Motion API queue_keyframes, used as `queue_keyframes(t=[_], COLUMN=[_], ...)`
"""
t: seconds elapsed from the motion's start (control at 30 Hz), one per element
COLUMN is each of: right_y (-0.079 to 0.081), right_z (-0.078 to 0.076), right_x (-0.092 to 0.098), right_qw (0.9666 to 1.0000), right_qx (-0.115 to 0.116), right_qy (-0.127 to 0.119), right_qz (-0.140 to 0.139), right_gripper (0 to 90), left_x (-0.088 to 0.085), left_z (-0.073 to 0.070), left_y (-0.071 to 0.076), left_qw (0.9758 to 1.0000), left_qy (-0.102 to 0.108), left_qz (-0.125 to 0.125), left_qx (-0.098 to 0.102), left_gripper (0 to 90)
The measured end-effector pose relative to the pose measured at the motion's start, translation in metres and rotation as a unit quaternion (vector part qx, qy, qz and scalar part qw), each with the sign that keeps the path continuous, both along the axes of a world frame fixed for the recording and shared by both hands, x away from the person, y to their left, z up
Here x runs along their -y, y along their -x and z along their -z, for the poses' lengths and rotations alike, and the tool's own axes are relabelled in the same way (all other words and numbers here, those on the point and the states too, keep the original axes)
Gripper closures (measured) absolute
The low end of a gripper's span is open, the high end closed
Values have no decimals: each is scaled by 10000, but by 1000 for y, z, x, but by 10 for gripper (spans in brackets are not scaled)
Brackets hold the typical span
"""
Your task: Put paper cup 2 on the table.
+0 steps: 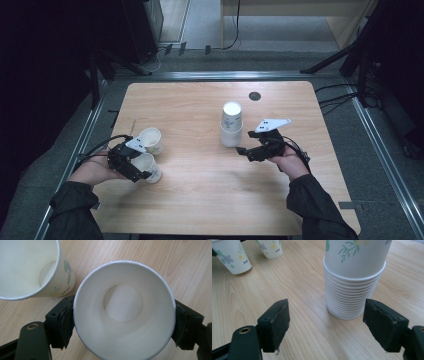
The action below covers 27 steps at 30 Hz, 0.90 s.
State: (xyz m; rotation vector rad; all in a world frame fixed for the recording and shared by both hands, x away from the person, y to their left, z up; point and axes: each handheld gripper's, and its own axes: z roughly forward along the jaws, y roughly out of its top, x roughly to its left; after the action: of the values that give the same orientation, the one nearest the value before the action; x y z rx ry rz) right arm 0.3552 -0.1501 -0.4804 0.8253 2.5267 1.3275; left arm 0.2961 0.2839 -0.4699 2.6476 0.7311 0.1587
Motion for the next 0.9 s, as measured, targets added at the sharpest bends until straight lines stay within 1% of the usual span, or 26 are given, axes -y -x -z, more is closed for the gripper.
queue_keyframes(t=[0.1,0.27,0.33,0.37,0.43,0.47,0.53,0.63,0.67,0.9], right_y=[0,1,2,2,2,2,2,2,2,2], right_z=[1,1,2,1,1,1,1,1,1,0], right_x=[-1,-2,-3,-3,-2,-2,-2,-2,-2,-1], right_qw=[10000,9999,9999,9999,9999,9999,9999,9999,9999,9999], right_qx=[14,15,34,42,41,39,46,54,44,67], right_qy=[17,93,104,109,95,90,92,101,94,73], right_qz=[-24,-50,-60,-72,-72,-69,-69,-78,-75,-59], right_gripper=[218,218,217,216,216,216,216,216,216,216], left_x=[2,4,3,3,3,3,3,2,2,-5], left_z=[1,2,2,2,2,2,1,1,0,-10], left_y=[-1,0,0,0,1,1,1,1,1,3], left_qw=[10000,9999,9999,9999,9998,9998,9996,9994,9995,9984], left_qy=[38,10,22,55,144,150,169,220,221,537], left_qz=[-21,8,35,42,25,25,30,10,25,-55], left_qx=[-30,-131,-99,-94,-168,-159,-219,-255,-242,-191], left_gripper=[181,160,156,156,152,143,134,130,129,129])
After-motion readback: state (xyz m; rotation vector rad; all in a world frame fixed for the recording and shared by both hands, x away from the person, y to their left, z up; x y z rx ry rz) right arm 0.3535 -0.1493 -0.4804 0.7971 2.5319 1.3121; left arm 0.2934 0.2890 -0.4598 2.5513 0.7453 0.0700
